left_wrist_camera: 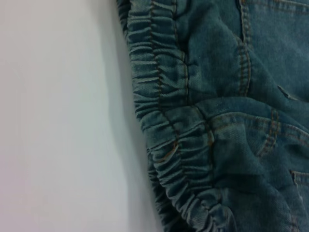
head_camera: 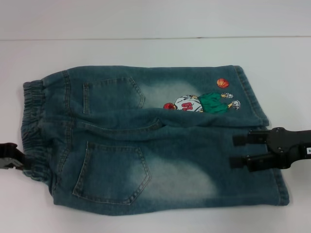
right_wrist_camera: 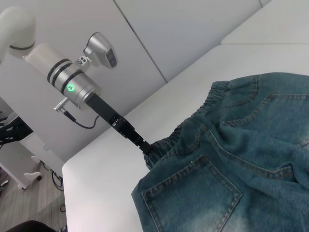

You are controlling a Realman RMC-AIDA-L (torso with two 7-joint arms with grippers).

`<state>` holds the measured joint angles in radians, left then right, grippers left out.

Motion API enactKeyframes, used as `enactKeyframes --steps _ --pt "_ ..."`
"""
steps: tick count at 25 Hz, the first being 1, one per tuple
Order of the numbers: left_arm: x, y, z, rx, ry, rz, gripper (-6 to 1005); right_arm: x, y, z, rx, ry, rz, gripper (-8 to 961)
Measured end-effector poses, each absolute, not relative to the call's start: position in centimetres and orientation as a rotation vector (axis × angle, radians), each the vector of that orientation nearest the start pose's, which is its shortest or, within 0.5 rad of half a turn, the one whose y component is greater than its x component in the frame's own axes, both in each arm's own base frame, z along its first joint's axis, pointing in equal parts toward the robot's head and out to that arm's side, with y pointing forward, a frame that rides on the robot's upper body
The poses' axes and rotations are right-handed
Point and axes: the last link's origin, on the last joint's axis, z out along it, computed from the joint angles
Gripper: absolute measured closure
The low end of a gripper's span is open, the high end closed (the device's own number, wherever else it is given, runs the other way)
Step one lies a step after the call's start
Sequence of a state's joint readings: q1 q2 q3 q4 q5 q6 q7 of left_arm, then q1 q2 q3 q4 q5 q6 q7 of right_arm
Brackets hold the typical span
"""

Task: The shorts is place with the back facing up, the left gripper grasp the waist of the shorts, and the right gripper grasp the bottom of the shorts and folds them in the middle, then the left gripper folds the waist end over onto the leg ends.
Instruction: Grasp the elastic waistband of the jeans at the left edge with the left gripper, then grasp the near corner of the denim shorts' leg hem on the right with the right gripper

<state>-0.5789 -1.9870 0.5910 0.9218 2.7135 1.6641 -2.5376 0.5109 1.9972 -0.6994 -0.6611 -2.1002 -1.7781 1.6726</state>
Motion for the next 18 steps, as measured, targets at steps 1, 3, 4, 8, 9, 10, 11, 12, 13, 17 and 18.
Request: enactKeyframes --steps 1,3,4,8,9,10,11,12,13,17,18 --pt "-32.6 32.4 7.5 -2.079 -1.932 0.111 757 27.5 30.1 2.4 -2.883 1.034 0.654 7" --pt "-32.6 32.4 7.4 -2.079 -1.929 0.109 832 27.5 30.1 2.5 -2.881 1.033 0.656 7" --pt "-32.6 32.4 7.3 -2.081 -1.927 0.108 870 27.5 30.2 2.5 -2.879 1.037 0.658 7" --pt "-32.6 32.4 7.2 -2.092 -1.916 0.108 950 27.4 30.4 3.0 -2.861 1.068 0.670 7" --pt "-32.5 32.5 7.3 -2.092 -1.912 0.107 953 27.3 30.5 3.4 -2.852 1.089 0.673 7" --pt "-32.5 32.5 7.3 -2.094 -1.908 0.106 953 27.3 30.7 3.7 -2.843 1.109 0.673 7" --pt "-32.5 32.5 7.3 -2.097 -1.903 0.103 952 27.2 31.0 4.2 -2.832 1.139 0.668 7" --pt "-32.4 32.6 7.4 -2.102 -1.895 0.095 952 27.1 31.1 4.8 -2.827 1.161 0.657 7" --pt "-32.3 32.7 7.5 -2.105 -1.891 0.088 951 26.9 31.3 5.4 -2.824 1.175 0.642 7" --pt "-31.8 33.2 8.2 -2.105 -1.863 0.045 952 26.2 31.3 7.3 -2.871 1.175 0.526 6" --pt "-31.7 33.3 8.3 -2.106 -1.855 0.033 952 26.1 31.2 7.6 -2.888 1.173 0.479 6"
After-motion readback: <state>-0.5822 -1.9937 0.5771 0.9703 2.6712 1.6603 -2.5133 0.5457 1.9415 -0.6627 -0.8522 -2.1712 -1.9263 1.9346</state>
